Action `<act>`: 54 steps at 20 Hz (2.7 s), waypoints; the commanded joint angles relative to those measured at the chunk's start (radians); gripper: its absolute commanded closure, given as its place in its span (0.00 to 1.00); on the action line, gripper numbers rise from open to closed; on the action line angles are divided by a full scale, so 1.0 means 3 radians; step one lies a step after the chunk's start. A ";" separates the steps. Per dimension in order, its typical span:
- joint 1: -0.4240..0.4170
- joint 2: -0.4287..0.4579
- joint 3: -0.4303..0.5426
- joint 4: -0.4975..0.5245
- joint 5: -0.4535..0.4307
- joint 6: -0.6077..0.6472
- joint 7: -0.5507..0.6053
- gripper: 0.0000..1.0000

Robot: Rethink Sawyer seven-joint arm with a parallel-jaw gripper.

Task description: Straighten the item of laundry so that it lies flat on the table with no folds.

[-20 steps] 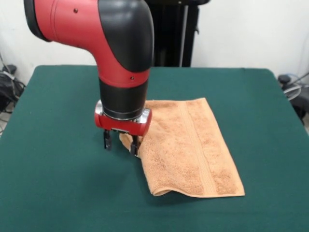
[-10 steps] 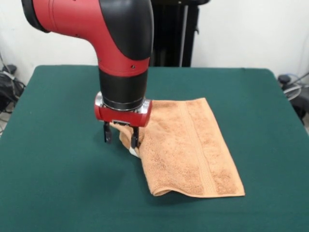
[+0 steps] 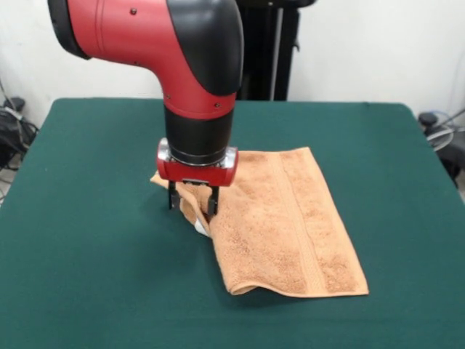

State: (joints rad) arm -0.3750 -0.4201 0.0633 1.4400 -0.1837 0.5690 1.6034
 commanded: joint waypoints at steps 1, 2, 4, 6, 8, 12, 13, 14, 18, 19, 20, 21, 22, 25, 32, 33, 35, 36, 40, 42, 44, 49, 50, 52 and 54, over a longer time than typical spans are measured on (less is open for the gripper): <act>-0.0019 0.0056 0.0439 0.0198 -0.0285 0.0152 -0.0414 0.00; -0.0021 0.0056 0.0453 0.0189 -0.0288 0.0169 -0.0415 0.00; -0.0028 0.0060 0.0480 0.0160 -0.0280 0.0207 -0.0410 0.00; -0.0046 0.0051 0.0496 0.0165 -0.0275 0.0217 -0.0386 0.00; -0.0076 0.0053 0.0509 0.0171 -0.0273 0.0189 -0.0349 0.00; -0.0124 0.0040 0.0535 0.0156 -0.0271 0.0216 -0.0342 0.00; -0.0131 0.0043 0.0537 0.0136 -0.0265 0.0247 -0.0343 0.00; -0.0153 0.0035 0.0546 0.0149 -0.0279 0.0237 -0.0365 0.00; -0.0247 0.0032 0.0579 0.0158 -0.0305 0.0178 -0.0380 0.00; -0.0259 0.0028 0.0574 0.0149 -0.0314 0.0187 -0.0388 0.00; -0.0281 -0.0006 0.0573 0.0202 -0.0321 0.0175 -0.0388 0.00; -0.0298 -0.0009 0.0574 0.0201 -0.0325 0.0192 -0.0399 0.00; -0.0333 -0.0042 0.0572 0.0275 -0.0341 0.0163 -0.0405 0.00; -0.0362 -0.0060 0.0566 0.0357 -0.0384 0.0120 -0.0391 0.00; -0.0366 -0.0057 0.0562 0.0453 -0.0461 0.0052 -0.0333 0.00; -0.0363 -0.0062 0.0565 0.0470 -0.0470 0.0039 -0.0321 0.00; -0.0355 -0.0068 0.0569 0.0500 -0.0480 0.0025 -0.0290 0.00; -0.0353 -0.0068 0.0576 0.0505 -0.0486 0.0024 -0.0290 0.00; -0.0326 -0.0042 0.0597 0.0500 -0.0496 0.0018 -0.0237 0.00; -0.0322 -0.0037 0.0608 0.0505 -0.0500 0.0009 -0.0220 0.00; -0.0335 -0.0046 0.0616 0.0530 -0.0505 -0.0005 -0.0218 0.00; -0.0363 -0.0035 0.0613 0.0560 -0.0519 -0.0048 -0.0221 0.00; -0.0375 -0.0030 0.0620 0.0560 -0.0508 -0.0033 -0.0225 0.00; -0.0385 -0.0030 0.0617 0.0568 -0.0486 -0.0028 -0.0197 1.00; -0.0388 -0.0034 0.0611 0.0578 -0.0476 -0.0049 -0.0168 1.00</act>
State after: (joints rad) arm -0.4832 -0.4293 0.1496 1.5324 -0.2680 0.5688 1.6034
